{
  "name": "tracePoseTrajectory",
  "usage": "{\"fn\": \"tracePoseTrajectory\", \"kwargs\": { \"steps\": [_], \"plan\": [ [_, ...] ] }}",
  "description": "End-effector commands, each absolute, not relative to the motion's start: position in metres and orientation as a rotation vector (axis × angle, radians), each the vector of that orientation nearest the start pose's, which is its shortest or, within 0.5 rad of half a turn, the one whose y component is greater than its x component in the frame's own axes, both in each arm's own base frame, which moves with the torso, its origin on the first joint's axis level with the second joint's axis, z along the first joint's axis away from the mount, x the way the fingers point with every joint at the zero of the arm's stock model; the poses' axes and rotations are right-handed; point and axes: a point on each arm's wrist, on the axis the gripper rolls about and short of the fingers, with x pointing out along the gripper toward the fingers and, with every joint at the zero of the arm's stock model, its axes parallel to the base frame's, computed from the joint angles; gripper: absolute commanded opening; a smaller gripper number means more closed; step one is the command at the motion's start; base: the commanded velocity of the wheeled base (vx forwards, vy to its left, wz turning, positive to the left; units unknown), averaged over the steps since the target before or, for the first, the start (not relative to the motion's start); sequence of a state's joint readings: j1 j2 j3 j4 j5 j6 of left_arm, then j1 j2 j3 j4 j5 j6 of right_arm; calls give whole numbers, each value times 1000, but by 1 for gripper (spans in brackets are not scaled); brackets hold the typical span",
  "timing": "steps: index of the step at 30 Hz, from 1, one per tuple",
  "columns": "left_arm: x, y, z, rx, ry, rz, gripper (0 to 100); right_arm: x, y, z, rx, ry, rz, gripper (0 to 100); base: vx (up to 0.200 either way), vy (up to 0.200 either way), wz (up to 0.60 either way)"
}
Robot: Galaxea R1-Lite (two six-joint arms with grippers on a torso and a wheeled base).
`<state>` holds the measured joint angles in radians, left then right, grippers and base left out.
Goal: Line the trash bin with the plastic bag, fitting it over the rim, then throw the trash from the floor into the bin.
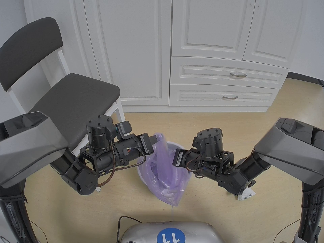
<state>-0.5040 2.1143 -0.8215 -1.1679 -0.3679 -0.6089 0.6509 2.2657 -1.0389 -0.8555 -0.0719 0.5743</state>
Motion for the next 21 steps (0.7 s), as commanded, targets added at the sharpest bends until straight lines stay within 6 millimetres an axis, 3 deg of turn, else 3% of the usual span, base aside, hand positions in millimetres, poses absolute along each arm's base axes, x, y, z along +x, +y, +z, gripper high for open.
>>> {"fn": "tracePoseTrajectory", "kwargs": {
  "steps": [1,2,6,15,21],
  "plan": [
    [324,-200,88,-584,424,-818,0,349,239,46,424,502,404,0,0,0,0],
    [321,-208,88,-609,441,-833,0,362,224,46,432,491,372,0,0,0,0],
    [326,-213,92,-618,424,-847,0,377,197,51,453,506,354,0,0,0,0],
    [374,-224,68,-673,380,-825,0,391,174,58,457,474,311,0,0,0,0],
    [396,-206,62,-710,399,-867,0,395,168,60,462,463,298,0,0,0,0]
  ]
}}
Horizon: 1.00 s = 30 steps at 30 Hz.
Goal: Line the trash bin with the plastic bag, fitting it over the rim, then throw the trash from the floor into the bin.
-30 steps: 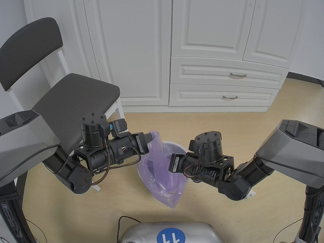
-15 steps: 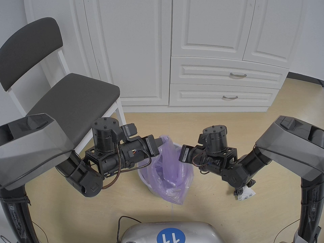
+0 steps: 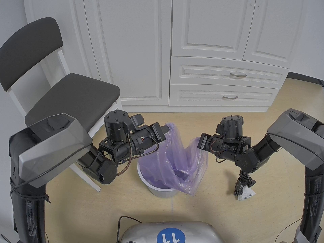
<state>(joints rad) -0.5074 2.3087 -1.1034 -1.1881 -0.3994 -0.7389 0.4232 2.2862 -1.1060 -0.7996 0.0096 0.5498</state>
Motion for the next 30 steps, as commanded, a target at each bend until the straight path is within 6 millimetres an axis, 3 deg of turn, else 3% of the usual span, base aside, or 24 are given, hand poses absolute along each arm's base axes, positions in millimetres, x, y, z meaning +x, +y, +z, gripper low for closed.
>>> {"fn": "tracePoseTrajectory", "kwargs": {
  "steps": [1,7,22,30],
  "plan": [
    [398,-203,61,-720,410,-879,0,395,168,62,465,459,299,0,0,0,0],
    [405,-189,55,-740,454,-915,0,388,169,80,471,427,316,0,0,0,0],
    [412,-185,36,-783,507,-903,0,367,160,116,446,406,327,0,0,0,0],
    [426,-199,15,-769,450,-934,0,367,162,109,438,426,328,0,0,0,0]
  ]
}}
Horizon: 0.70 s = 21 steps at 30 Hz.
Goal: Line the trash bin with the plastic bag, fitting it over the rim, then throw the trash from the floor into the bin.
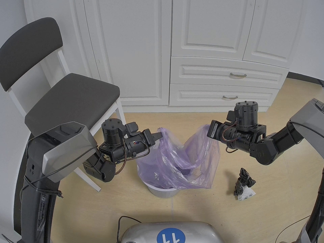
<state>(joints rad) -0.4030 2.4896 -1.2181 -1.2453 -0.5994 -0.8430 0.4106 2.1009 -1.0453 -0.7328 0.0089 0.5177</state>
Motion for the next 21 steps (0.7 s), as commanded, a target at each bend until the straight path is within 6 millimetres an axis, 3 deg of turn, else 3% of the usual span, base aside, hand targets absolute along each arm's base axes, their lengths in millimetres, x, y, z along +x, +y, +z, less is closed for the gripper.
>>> {"fn": "tracePoseTrajectory", "kwargs": {
  "steps": [1,8,14,17,21],
  "plan": [
    [429,-201,13,-767,444,-936,0,368,163,103,434,438,325,0,0,0,0],
    [438,-205,9,-761,449,-959,0,366,184,81,417,488,353,0,0,0,0],
    [420,-228,19,-735,380,-1085,0,360,209,57,409,519,398,0,0,0,0],
    [417,-231,16,-720,340,-1185,0,359,214,46,402,523,402,0,0,0,0],
    [421,-230,6,-701,307,-1248,0,356,214,46,391,519,391,0,0,0,0]
  ]
}}
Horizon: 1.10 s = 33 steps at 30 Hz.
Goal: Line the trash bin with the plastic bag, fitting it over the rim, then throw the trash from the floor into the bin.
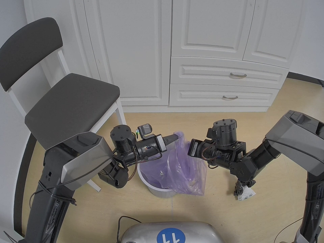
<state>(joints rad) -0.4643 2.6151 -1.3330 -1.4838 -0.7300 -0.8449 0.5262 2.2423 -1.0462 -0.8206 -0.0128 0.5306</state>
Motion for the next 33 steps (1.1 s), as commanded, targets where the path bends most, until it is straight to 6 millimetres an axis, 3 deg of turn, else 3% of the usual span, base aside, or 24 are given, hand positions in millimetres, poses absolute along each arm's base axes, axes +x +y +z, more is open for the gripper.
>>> {"fn": "tracePoseTrajectory", "kwargs": {
  "steps": [1,9,16,23,33],
  "plan": [
    [421,-230,7,-700,306,-1252,0,355,215,46,387,522,394,0,0,0,0],
    [429,-234,16,-732,315,-1299,0,353,217,40,366,533,389,0,0,0,0],
    [445,-221,18,-781,359,-1311,0,352,216,42,318,512,342,0,0,0,0],
    [460,-202,2,-817,466,-1239,0,351,220,43,317,506,340,0,0,0,0],
    [469,-180,-14,-811,419,-1202,0,359,222,44,347,482,329,0,0,0,0]
  ]
}}
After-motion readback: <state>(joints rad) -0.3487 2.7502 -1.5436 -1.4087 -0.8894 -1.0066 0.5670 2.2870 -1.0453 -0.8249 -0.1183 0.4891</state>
